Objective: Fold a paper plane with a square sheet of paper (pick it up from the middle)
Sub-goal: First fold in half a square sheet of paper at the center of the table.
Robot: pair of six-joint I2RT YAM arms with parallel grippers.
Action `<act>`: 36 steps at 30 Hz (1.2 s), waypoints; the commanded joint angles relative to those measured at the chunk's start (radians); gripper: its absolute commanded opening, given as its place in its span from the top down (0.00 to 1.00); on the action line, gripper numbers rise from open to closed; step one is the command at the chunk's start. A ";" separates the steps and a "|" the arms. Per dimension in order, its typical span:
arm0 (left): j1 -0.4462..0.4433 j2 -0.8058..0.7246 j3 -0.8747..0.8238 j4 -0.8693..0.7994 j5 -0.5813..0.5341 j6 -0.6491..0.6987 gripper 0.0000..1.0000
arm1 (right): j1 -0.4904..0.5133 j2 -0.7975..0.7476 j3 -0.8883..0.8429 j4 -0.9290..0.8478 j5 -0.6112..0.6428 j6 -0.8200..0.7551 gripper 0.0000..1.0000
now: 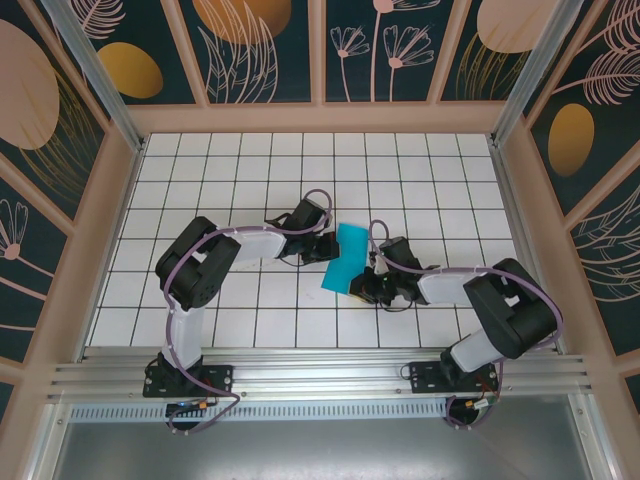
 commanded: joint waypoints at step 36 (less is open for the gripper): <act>-0.006 0.084 -0.019 -0.118 -0.048 0.042 1.00 | -0.253 0.232 0.249 -0.024 -0.004 -0.175 0.88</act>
